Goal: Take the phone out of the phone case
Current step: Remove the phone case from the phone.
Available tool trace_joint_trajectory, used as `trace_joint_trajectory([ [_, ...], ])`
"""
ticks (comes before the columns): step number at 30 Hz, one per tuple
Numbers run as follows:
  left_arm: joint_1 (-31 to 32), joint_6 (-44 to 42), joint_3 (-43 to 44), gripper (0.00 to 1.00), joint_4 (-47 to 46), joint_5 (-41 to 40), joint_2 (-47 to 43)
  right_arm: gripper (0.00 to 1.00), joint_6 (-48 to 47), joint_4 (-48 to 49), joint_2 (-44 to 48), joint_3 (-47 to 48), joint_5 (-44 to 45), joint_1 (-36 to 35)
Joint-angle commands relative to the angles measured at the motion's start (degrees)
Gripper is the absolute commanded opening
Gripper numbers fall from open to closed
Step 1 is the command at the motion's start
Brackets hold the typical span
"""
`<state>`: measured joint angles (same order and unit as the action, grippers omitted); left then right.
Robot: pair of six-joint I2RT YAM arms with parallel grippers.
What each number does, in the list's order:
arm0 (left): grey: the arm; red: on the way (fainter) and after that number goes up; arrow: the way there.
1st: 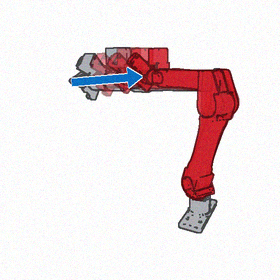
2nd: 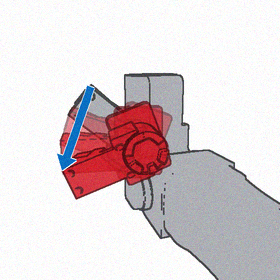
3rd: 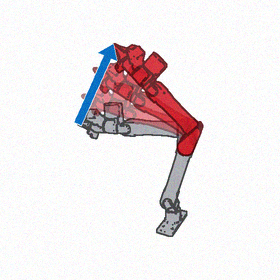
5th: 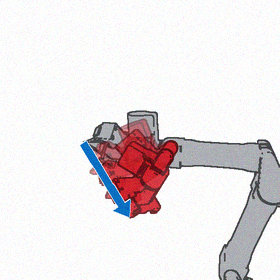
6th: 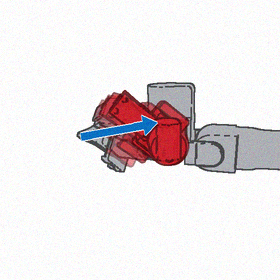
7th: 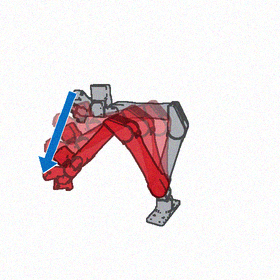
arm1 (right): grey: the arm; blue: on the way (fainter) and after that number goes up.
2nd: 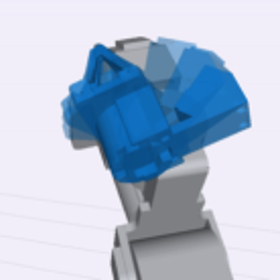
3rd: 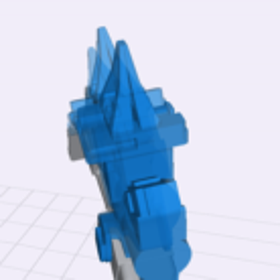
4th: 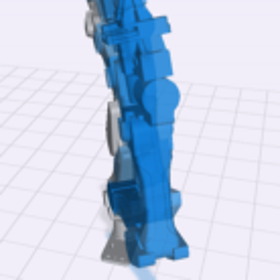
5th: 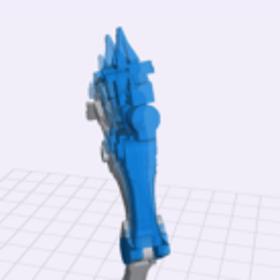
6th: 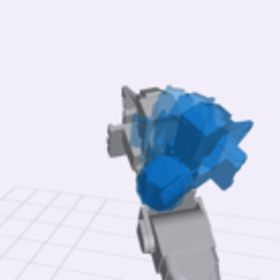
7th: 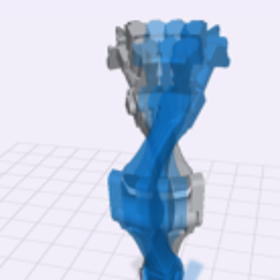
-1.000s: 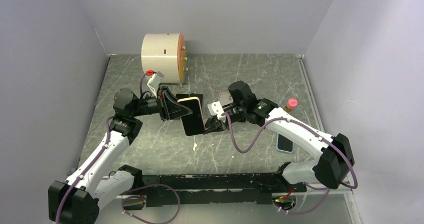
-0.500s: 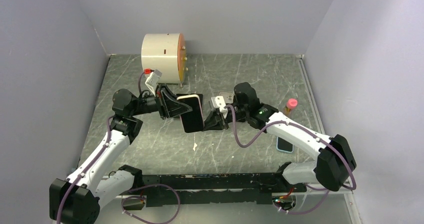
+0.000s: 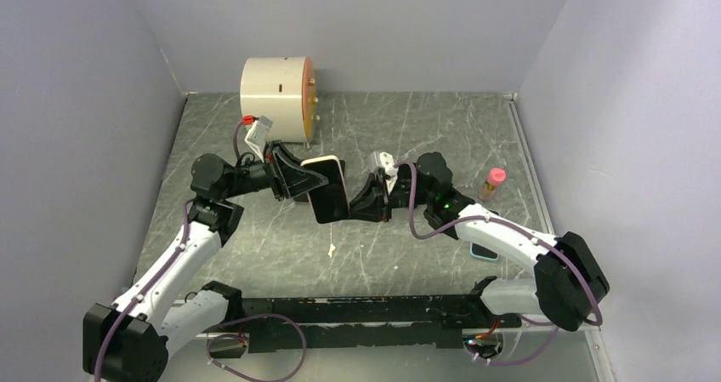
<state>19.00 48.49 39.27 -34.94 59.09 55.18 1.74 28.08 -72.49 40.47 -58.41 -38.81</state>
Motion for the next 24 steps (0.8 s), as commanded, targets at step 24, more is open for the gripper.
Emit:
trace_joint_trajectory([
  [24,4.3,-1.1,-2.7,0.02,7.4,-8.2,5.5,0.12,33.4,43.3,-5.4,-1.4,6.4,0.5],
])
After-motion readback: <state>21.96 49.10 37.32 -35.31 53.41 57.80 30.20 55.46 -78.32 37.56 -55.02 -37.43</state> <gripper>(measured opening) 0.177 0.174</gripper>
